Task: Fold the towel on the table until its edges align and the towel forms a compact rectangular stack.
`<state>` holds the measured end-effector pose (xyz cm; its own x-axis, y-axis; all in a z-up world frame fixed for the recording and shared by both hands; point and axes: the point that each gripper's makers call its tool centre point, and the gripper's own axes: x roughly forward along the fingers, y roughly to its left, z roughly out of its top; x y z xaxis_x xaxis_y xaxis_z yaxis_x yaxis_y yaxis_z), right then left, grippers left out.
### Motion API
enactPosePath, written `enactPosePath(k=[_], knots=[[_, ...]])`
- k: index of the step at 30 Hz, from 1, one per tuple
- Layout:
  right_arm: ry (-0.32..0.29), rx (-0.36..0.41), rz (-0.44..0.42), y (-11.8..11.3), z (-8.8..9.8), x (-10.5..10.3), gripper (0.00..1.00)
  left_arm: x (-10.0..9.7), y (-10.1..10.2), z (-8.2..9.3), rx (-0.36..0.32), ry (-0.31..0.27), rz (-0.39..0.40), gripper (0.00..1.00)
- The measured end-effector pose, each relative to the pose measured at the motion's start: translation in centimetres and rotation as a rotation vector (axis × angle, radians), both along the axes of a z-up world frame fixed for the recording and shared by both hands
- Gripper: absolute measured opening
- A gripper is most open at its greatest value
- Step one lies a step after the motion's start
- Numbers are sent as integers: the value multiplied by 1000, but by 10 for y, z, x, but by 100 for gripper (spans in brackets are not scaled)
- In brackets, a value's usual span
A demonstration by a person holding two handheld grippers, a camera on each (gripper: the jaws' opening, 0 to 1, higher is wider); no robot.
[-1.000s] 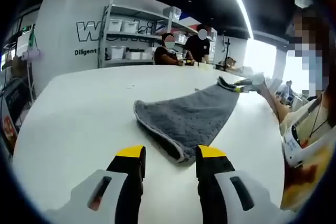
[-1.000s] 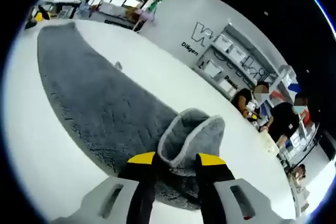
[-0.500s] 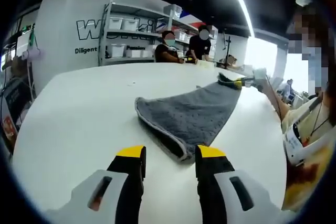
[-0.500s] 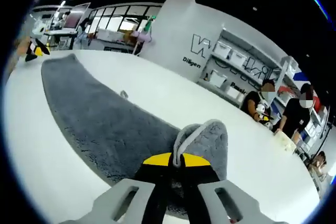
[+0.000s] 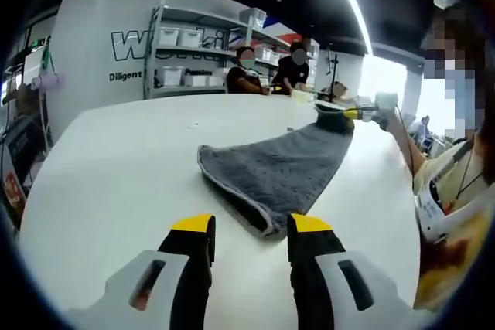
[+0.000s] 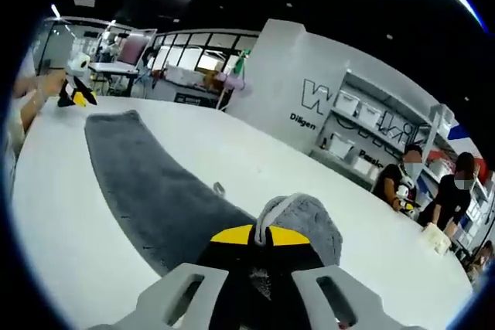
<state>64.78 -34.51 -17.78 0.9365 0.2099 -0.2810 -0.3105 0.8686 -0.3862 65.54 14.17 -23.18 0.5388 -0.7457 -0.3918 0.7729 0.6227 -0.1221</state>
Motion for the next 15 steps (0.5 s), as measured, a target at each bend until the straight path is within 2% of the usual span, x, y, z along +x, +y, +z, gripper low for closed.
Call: enactPosePath(k=[8, 11, 15], knots=[[-19, -13, 94, 39, 10, -1, 2, -2, 3, 0, 8, 0, 3, 38], [-24, -11, 131, 53, 12, 0, 2, -2, 2, 1, 4, -3, -3, 45], [-16, -6, 175, 70, 11, 1, 2, -3, 0, 0, 7, -1, -10, 62]])
